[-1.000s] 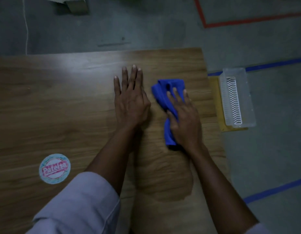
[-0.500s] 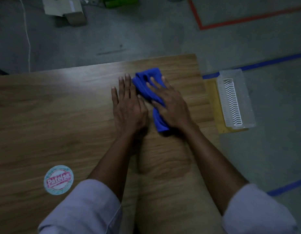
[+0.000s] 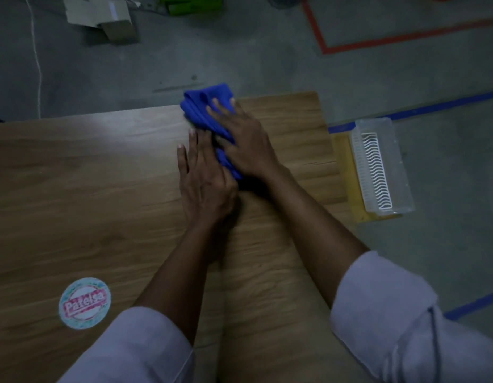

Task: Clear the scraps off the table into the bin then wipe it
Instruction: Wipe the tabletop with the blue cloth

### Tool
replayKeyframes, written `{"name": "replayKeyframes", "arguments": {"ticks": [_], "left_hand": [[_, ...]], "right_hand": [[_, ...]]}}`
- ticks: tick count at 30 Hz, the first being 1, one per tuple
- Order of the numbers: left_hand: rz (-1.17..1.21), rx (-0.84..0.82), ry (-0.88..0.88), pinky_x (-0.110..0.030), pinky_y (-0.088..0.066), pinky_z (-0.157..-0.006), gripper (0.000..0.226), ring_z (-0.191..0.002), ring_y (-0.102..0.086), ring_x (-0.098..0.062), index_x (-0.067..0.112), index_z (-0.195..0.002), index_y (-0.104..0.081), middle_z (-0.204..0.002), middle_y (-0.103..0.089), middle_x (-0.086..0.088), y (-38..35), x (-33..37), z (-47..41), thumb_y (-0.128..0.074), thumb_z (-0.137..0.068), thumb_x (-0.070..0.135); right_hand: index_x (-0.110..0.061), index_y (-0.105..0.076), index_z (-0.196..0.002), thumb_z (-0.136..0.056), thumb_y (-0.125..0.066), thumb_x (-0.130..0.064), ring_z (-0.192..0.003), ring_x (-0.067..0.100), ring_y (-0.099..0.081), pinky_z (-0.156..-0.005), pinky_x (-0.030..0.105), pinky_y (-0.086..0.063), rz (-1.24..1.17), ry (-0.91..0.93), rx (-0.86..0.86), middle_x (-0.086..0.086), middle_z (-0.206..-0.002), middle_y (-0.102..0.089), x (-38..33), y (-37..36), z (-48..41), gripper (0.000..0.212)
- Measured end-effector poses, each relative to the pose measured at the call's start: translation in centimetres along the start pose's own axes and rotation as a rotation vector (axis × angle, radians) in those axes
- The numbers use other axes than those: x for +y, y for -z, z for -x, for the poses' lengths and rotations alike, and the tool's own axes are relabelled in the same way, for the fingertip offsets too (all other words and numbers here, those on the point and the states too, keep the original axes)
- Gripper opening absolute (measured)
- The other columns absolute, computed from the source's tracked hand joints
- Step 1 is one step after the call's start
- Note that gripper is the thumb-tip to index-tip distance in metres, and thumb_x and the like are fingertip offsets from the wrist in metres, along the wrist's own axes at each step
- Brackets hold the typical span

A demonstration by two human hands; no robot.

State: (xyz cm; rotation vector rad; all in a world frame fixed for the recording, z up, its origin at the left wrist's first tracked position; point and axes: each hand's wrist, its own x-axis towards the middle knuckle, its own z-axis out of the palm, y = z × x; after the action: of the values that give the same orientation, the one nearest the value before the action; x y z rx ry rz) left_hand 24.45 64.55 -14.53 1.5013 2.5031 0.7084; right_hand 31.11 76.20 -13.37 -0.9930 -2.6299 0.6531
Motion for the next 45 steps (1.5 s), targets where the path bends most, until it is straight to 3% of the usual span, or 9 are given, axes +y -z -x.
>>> {"name": "replayKeyframes", "arguments": {"ticks": [3, 10, 15, 17, 23, 27, 31, 40, 45], "left_hand": [[0.011, 0.026, -0.002, -0.042, -0.005, -0.128, 0.070, -0.157, -0.016, -0.020, 0.004, -0.158, -0.026, -0.167, -0.026, -0.009, 0.1, 0.2, 0.0, -0.037, -0.093, 0.025], [0.134, 0.056, 0.024, -0.038, -0.004, -0.128, 0.070, -0.156, -0.017, -0.017, 0.007, -0.160, -0.024, -0.167, -0.028, -0.007, 0.2, 0.2, -0.2, -0.037, -0.095, 0.029], [0.339, 0.124, 0.049, -0.041, -0.011, -0.128, 0.072, -0.155, -0.021, -0.022, 0.002, -0.159, -0.025, -0.166, -0.028, -0.011, 0.5, 0.0, -0.2, -0.038, -0.099, 0.040], [0.347, 0.117, 0.046, -0.042, -0.011, -0.128, 0.073, -0.156, -0.020, -0.022, 0.003, -0.159, -0.024, -0.166, -0.027, -0.010, 0.5, 0.0, -0.1, -0.040, -0.098, 0.040], [0.339, 0.117, 0.033, -0.042, -0.012, -0.127, 0.072, -0.155, -0.021, -0.024, 0.004, -0.158, -0.026, -0.165, -0.030, -0.011, 0.5, 0.0, 0.1, -0.045, -0.098, 0.038], [0.400, 0.142, 0.040, -0.044, -0.016, -0.127, 0.068, -0.155, -0.023, -0.024, 0.004, -0.157, -0.031, -0.164, -0.032, -0.011, 0.6, -0.2, 0.5, -0.044, -0.101, 0.039], [0.421, 0.160, -0.011, -0.038, -0.013, -0.128, 0.065, -0.155, -0.024, -0.023, 0.006, -0.155, -0.036, -0.163, -0.034, -0.009, 0.4, -0.5, 0.5, -0.043, -0.100, 0.040], [0.469, 0.128, 0.013, -0.037, -0.014, -0.127, 0.058, -0.152, -0.030, -0.019, 0.013, -0.152, -0.044, -0.158, -0.044, -0.005, 0.4, -0.5, 0.4, -0.037, -0.101, 0.039], [0.658, 0.140, 0.057, -0.047, -0.029, -0.122, 0.052, -0.150, -0.033, -0.021, 0.011, -0.149, -0.048, -0.155, -0.048, -0.008, 1.1, -0.8, 0.5, -0.045, -0.100, 0.028]], "right_hand": [[-0.017, -0.045, -0.151, -0.090, -0.056, -0.020, -0.150, 0.031, -0.029, -0.119, 0.041, -0.028, 0.000, -0.040, 0.042, 0.003, -0.158, -0.041, 3.2, 2.1, 2.4, 0.062], [-0.018, -0.036, -0.156, -0.095, -0.042, -0.035, -0.153, 0.032, -0.021, -0.123, 0.045, -0.023, 0.177, -0.627, 0.359, 0.002, -0.163, -0.031, 4.8, 2.4, 3.5, 0.063], [-0.018, -0.044, -0.152, -0.095, -0.047, -0.034, -0.151, 0.033, -0.025, -0.118, 0.039, -0.026, 0.162, 0.046, 0.015, 0.003, -0.160, -0.038, 1.9, 0.4, 2.0, 0.059], [-0.018, -0.046, -0.151, -0.095, -0.055, -0.026, -0.152, 0.030, -0.021, -0.121, 0.035, -0.021, 0.051, 0.162, -0.094, 0.002, -0.159, -0.038, 4.3, 2.5, 1.2, 0.057], [-0.016, -0.043, -0.153, -0.092, -0.047, -0.033, -0.151, 0.040, -0.021, -0.119, 0.052, -0.028, 0.063, -0.219, 0.111, 0.006, -0.161, -0.035, 3.2, 2.2, 1.5, 0.063], [-0.010, -0.042, -0.152, -0.087, -0.052, -0.020, -0.153, 0.036, -0.019, -0.123, 0.048, -0.022, 0.005, 0.048, 0.029, 0.009, -0.161, -0.035, -2.2, 0.2, 10.9, 0.066], [-0.013, -0.045, -0.150, -0.090, -0.064, -0.014, -0.154, 0.030, -0.020, -0.123, 0.048, -0.023, 0.012, 0.290, -0.118, 0.005, -0.161, -0.035, 0.6, 2.0, 13.2, 0.063], [-0.022, -0.041, -0.154, -0.095, -0.047, -0.035, -0.152, 0.034, -0.023, -0.121, 0.049, -0.025, 0.131, -0.213, 0.115, 0.000, -0.162, -0.034, 4.6, 3.0, 1.2, 0.060], [-0.016, -0.044, -0.151, -0.095, -0.054, -0.030, -0.153, 0.033, -0.022, -0.123, 0.047, -0.025, 0.070, 0.162, 0.006, 0.005, -0.161, -0.035, -1.4, 0.4, 11.2, 0.059]]}}
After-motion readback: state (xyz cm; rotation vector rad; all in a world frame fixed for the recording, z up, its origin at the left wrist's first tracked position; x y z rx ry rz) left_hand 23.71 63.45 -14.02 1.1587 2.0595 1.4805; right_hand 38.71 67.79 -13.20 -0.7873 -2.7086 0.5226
